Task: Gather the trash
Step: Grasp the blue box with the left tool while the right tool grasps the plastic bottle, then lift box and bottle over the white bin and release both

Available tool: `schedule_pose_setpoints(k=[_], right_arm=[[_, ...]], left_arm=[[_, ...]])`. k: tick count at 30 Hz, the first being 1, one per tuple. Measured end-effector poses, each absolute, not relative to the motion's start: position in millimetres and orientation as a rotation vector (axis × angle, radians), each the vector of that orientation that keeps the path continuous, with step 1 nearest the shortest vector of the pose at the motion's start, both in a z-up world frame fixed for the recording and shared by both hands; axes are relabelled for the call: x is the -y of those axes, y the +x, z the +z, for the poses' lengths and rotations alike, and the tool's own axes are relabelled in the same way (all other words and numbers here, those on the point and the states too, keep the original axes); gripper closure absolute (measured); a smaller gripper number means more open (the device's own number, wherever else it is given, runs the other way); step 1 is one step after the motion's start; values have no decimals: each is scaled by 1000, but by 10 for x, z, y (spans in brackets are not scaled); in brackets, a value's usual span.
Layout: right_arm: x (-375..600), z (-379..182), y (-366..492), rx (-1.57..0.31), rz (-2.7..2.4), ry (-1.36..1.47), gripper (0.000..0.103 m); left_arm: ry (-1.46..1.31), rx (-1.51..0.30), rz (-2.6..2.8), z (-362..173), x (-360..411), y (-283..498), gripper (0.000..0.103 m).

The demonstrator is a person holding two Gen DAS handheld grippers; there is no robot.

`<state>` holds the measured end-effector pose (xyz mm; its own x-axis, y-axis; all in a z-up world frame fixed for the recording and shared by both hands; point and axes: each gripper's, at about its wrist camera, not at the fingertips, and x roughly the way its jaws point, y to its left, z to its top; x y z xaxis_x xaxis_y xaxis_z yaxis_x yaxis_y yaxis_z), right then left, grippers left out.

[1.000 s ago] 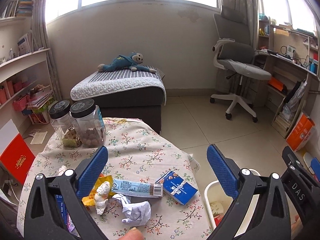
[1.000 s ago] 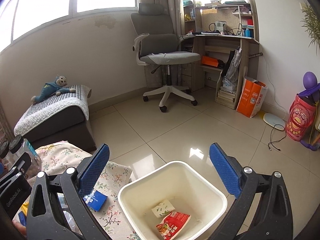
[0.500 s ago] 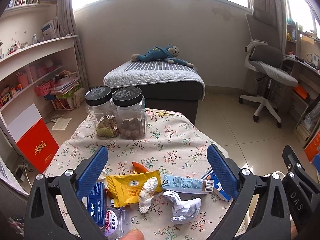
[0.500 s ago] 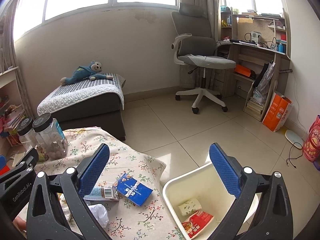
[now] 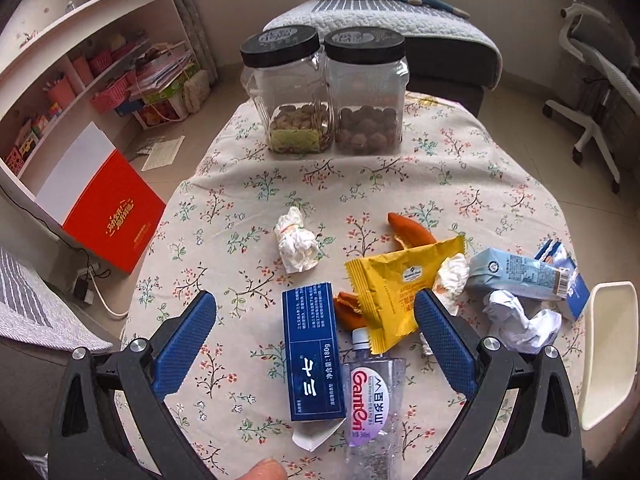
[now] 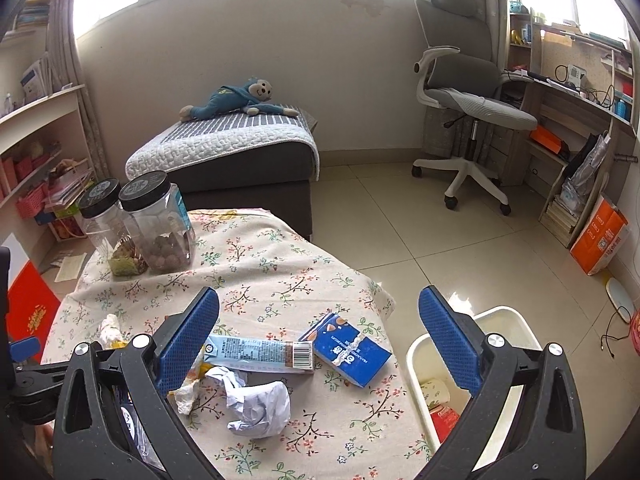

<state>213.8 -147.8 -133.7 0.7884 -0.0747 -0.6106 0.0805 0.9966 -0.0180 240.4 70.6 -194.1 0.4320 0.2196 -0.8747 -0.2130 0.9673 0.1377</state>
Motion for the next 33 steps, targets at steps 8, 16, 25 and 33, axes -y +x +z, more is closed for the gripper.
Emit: schedule_pose_setpoints(k=[8,16,25,33], right_arm=[[1052,-1725,2204,-868,102,-103,7],[787,-2056,2247,-1025,231,-109,7],[292,-2384,2203,-1276,500,12,7],[-305,-2703,2149,-1363,545,-65,7]], left_arm=[[-216,-1289,208,-2516,-1213,2526,7],[-354,-1420,99,-2945,-1418,2499,58],[-314,-1239,91,-2400,-1647,2409,63],[-306,-1066,131,-1828,-1938,2390,63]])
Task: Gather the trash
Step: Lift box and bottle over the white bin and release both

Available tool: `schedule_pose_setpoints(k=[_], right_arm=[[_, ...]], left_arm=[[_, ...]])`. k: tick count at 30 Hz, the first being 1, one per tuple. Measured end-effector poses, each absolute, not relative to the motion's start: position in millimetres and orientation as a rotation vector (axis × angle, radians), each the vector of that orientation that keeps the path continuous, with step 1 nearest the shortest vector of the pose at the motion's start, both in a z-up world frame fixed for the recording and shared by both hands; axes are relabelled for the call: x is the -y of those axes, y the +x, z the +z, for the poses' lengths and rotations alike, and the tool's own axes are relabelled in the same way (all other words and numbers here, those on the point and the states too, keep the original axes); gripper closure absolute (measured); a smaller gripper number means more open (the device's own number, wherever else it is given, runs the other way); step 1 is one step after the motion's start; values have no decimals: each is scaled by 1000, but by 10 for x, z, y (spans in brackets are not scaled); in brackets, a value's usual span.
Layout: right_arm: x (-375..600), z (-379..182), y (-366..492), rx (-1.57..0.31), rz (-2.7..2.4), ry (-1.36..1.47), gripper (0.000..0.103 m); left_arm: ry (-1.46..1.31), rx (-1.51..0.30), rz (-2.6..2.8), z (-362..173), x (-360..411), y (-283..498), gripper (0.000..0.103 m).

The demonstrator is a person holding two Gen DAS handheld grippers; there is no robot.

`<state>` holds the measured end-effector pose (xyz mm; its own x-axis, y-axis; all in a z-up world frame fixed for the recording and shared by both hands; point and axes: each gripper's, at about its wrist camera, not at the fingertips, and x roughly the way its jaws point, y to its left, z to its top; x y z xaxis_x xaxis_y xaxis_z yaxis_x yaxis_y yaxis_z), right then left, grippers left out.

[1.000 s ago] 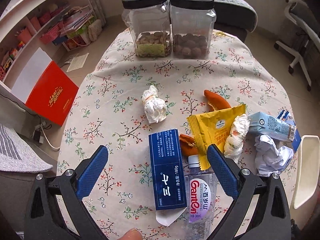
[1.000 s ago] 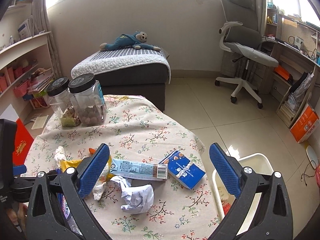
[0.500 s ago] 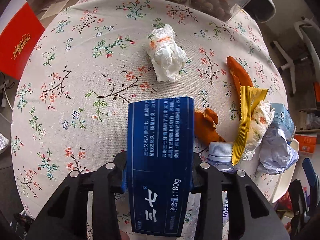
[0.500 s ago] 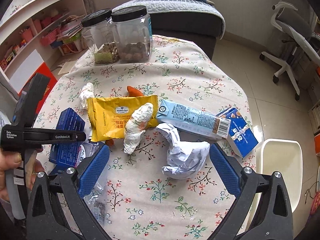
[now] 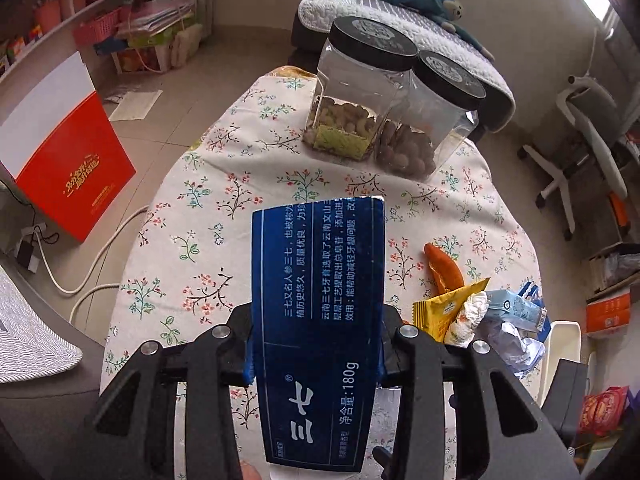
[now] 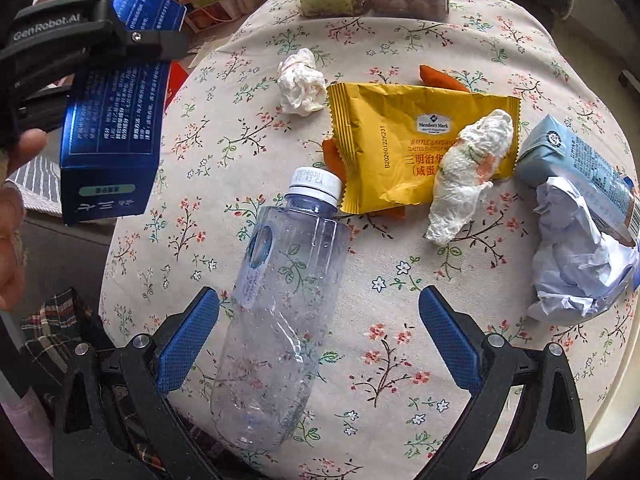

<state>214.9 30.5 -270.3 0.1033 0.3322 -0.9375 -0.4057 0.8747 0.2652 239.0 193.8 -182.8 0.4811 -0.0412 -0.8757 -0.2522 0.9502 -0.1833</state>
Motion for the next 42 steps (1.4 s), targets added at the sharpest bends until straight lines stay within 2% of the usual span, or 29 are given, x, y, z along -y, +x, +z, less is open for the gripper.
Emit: schedule_pose_setpoints(k=[5,7,8,9,15,25,42], right_arm=[[-407,-2948,2284,-1422,547,-17,10],[-384,-2945,2289,-1408,540,-25,25],[-385,-2917,2289,-1403,557,-16,43],[-365,-2898,2299,-1406,566,-5,45],[-259,-2532,2313,-1281,590,27,46],[369,-1588,2406,-885,483,113,46],[960,-1213,2267,-529,145,56,45]], left_arm=[[-347,-1082,132,-1883,-2077,2383,63],[-359,-1094,135,-1926,-2105,2362,63],[-362,-1094,137,-1930,-2119,2357,63],[-361,-1088,140,-1932,-2126,2348,63],[-347,-1011,120,-1754,-2069,2292,63],[-310,-838,89,-1342,-1827,2209,63],[-181,-577,165,-1130,-1078,2093,63]])
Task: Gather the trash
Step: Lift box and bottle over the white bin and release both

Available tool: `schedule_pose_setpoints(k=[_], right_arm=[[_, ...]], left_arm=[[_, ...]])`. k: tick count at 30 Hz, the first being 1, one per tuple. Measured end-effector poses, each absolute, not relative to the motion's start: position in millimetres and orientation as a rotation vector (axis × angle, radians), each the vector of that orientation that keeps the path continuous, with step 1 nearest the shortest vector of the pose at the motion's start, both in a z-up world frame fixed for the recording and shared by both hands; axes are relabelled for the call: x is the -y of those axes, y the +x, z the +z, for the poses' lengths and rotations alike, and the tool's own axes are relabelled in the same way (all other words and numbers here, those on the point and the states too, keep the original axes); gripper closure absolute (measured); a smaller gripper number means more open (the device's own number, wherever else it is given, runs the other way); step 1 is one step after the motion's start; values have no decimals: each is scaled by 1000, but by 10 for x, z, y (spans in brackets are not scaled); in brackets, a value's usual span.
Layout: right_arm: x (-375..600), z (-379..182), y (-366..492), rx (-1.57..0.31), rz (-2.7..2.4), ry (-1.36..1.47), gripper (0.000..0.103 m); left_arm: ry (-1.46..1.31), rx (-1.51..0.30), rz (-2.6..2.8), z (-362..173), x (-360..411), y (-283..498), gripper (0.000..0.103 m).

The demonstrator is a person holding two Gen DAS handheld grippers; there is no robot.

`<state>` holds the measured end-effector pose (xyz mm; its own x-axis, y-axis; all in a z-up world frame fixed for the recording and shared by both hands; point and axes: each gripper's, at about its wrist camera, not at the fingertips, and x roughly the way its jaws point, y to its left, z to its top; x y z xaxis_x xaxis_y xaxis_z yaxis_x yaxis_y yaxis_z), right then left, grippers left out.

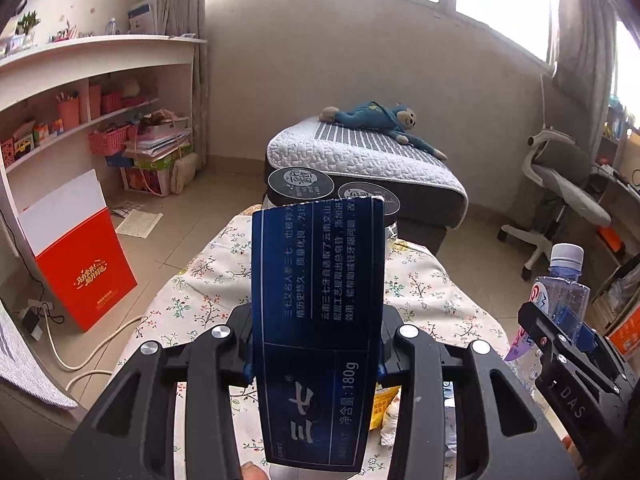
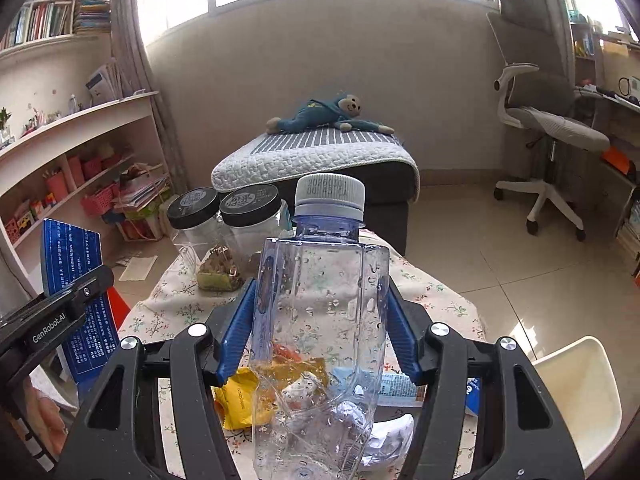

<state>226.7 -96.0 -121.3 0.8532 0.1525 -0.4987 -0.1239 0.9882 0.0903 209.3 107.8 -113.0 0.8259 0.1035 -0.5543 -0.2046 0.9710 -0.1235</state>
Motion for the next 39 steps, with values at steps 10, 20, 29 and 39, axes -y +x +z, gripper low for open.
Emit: schedule_pose_setpoints(k=[10,20,29,39], right_arm=[[1158,-1107,2143,-453,74,30,45],[1560,-1024,2037,-429,23,67,45],[2035,-1033,1962,-427,-86,64,45],[2754,-1186,1933,-492,-256,72,45]], left_arm=[[-135,-534,121,-1028,-672,2069,63],[-105,-529,48,-980,-196,2078,63],[-67,-541,-29,-1021,253,2088,63],[-38,-572,-145,-1093,834,2127,63]])
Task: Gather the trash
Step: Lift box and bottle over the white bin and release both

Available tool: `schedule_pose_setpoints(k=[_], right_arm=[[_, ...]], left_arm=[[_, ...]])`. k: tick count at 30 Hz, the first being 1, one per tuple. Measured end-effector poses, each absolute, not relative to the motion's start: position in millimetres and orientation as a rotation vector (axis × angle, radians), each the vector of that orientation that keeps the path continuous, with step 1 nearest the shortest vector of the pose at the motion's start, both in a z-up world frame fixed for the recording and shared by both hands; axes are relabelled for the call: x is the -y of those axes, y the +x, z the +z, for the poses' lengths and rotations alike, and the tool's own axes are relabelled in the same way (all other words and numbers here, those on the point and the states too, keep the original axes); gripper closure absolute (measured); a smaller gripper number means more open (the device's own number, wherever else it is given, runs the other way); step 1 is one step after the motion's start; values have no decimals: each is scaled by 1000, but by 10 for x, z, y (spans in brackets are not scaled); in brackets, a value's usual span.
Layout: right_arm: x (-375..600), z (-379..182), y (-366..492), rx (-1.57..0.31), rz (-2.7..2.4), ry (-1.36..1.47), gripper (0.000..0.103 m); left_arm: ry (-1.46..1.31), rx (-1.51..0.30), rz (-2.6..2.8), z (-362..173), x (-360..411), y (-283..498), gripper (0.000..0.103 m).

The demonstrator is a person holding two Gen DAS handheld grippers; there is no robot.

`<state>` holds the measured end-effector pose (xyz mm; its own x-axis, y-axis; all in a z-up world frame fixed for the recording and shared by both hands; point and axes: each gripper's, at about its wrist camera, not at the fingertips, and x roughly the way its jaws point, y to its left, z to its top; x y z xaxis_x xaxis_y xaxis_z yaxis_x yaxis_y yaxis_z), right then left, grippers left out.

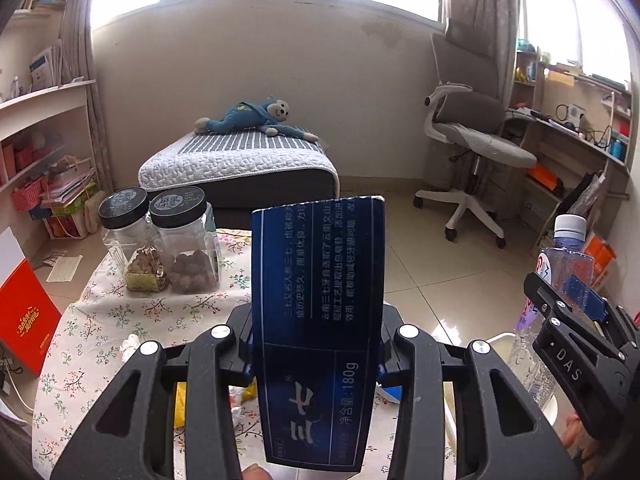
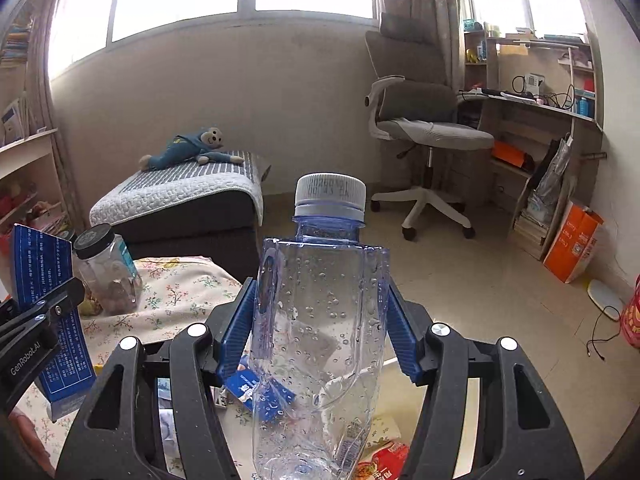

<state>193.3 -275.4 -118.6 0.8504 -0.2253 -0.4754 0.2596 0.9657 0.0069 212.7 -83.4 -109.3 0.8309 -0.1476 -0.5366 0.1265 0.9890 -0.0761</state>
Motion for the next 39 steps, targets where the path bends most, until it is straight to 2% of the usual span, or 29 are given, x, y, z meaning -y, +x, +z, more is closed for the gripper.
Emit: schedule_pose_setpoints(k=[9,10,11,13,27,29,30,31,36,39], right_arm=[[3350,-1355,1786,-575,-404,119,44],[3406,-1361,1767,-579,-420,124,41],[3466,-1361,1740,-575,-439,134,32],[3588,-1351,1686,-562,-475,161,22],[4247,-1243,1275,-470,-681,304,11],[4284,-1232,1236,-460,-694,311,10],[4299,-1227,1214,-452,-703,312,10],[4298,-1222,1194,-444,-712,310,9],[4247,-1210,1166,-425,-734,276,7],[4171,-1205,1187,-420,-735,248,7]], left_arm=[[-30,-645,-294,-1239,1585,2207,63],[-31,-658,-310,-1265,1671,2220,63],[-30,-672,-327,-1289,1754,2230,63],[-27,-698,-357,-1348,1910,2250,63],[3,-800,-506,-1579,2703,2210,63],[22,-807,-524,-1584,2798,2203,57],[32,-807,-523,-1577,2833,2196,38],[31,-795,-519,-1557,2842,2184,26],[68,-718,-460,-1411,2812,2177,25],[64,-682,-412,-1333,2716,2192,20]])
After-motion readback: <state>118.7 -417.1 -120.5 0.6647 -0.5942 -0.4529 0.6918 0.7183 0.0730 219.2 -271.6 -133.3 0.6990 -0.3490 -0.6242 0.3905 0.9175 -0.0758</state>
